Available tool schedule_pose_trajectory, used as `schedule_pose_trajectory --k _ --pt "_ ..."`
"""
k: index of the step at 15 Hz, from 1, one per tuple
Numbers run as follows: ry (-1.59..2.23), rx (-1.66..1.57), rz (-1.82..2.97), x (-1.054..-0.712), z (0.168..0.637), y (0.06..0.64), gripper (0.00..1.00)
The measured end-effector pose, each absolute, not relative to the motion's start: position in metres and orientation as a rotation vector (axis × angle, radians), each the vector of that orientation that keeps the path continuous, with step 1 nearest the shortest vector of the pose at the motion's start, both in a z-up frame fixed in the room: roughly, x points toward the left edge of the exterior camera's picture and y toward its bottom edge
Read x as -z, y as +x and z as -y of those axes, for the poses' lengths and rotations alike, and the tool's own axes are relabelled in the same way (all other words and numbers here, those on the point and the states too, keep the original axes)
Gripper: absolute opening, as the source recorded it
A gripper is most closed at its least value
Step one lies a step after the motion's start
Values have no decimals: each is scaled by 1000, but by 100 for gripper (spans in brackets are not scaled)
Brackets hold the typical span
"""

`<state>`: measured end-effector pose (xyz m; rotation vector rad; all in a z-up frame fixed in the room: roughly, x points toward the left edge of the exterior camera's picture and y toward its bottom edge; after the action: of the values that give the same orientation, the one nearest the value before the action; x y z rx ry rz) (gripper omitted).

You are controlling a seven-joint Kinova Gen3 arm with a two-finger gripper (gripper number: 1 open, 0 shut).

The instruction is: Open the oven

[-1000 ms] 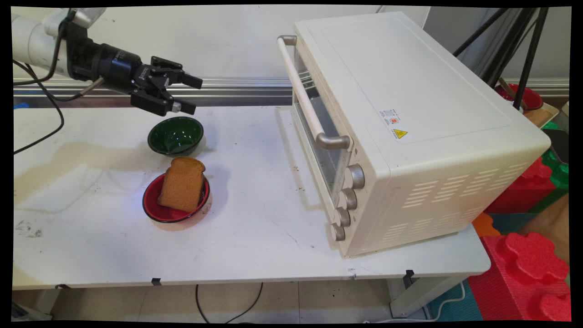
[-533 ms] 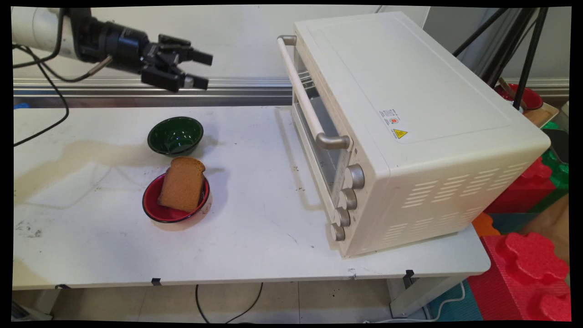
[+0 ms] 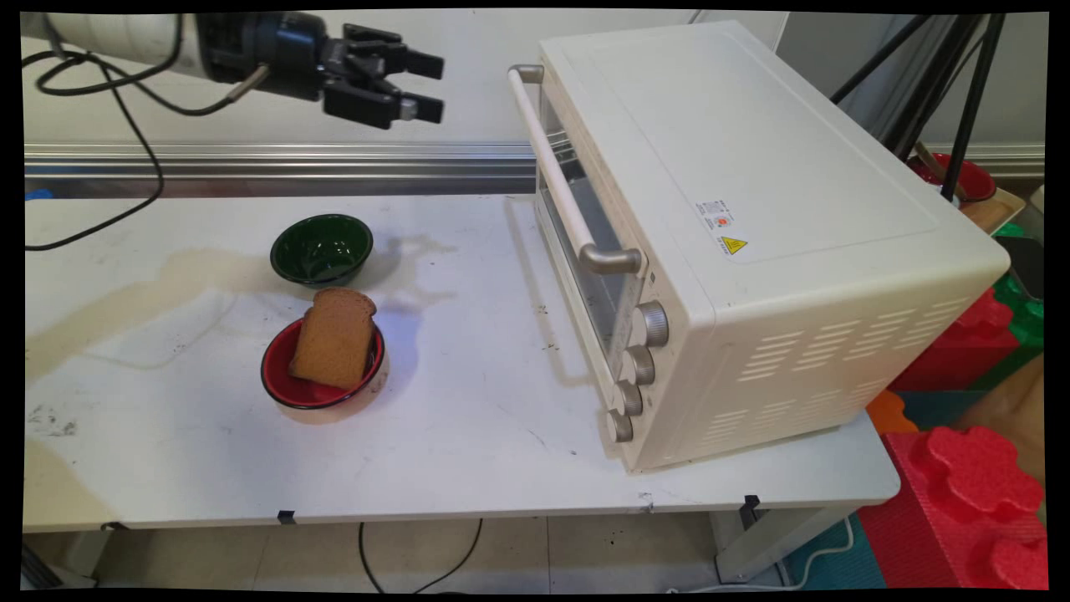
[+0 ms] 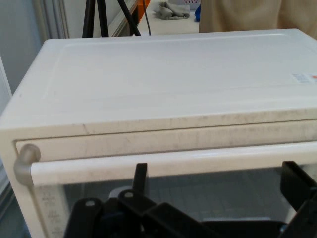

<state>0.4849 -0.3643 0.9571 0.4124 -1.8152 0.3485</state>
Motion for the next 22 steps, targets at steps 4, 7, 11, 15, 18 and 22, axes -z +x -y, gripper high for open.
schedule_pose_trajectory --k 4,7,11,15,18,22 --pt "412 -345 1814 -954 381 461 100" --pt "413 -340 1819 -951 389 449 100" --pt "414 -337 1828 -948 396 440 100" --pt "403 -334 1840 -945 401 431 0" --pt "397 -332 1846 -944 403 426 0" --pt "381 -334 1858 -941 408 415 0"
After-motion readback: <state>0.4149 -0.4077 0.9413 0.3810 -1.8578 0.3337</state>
